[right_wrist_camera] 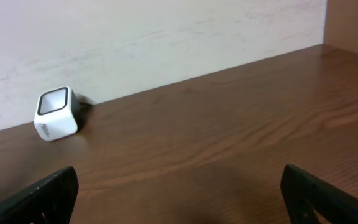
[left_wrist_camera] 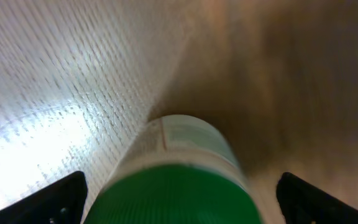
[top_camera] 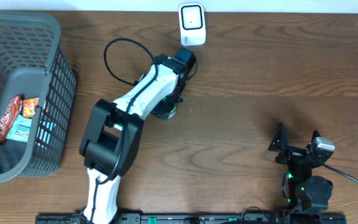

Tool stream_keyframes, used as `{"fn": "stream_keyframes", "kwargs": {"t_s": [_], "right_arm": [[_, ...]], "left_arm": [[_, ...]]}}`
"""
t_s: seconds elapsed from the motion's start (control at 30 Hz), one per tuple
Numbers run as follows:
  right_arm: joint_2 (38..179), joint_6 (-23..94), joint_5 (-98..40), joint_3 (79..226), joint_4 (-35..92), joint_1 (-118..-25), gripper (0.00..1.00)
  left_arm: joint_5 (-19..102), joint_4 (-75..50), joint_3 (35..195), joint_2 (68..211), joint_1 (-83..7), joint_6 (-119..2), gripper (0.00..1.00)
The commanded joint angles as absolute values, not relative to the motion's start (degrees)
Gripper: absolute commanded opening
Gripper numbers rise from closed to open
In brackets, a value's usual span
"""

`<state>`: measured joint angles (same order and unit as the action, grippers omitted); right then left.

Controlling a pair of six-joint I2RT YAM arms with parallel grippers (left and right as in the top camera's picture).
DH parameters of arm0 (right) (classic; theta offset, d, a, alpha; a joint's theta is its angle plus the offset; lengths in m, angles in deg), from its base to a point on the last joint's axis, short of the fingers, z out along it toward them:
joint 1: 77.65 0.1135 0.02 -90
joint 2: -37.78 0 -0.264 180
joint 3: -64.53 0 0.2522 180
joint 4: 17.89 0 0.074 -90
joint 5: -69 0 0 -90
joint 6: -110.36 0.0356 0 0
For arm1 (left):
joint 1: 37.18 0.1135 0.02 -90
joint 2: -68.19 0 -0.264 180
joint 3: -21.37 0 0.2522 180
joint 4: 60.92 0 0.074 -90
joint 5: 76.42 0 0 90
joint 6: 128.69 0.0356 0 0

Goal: Scan the item barcode
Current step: 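Lift the jar out and place it on the table center, then return the left gripper into the basket and grasp the mint-green wipes pack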

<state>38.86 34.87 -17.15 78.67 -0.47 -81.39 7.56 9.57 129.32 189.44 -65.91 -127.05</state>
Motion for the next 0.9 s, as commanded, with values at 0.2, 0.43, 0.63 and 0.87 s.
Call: {"fn": "stream_keyframes", "kwargs": {"t_s": [0.2,0.43,0.63,0.87], "right_arm": [[38.9,35.3,-16.8,78.6,-0.3,-81.7,0.99],[38.9,35.3,-16.8,78.6,-0.3,-81.7,0.99],[38.9,35.3,-16.8,78.6,-0.3,-81.7,0.99],[38.9,35.3,-16.8,78.6,-0.3,-81.7,0.99]], "left_arm": [[3.6,7.5,132.8,162.2,-63.5,-90.4,0.98],[3.9,14.3,140.8,149.8,-40.9,-74.7,0.98],[11.8,21.3,142.2,149.5,-14.4,-74.7,0.98],[27.3,21.7,134.2,154.8,6.1,-74.2,0.98]]}}
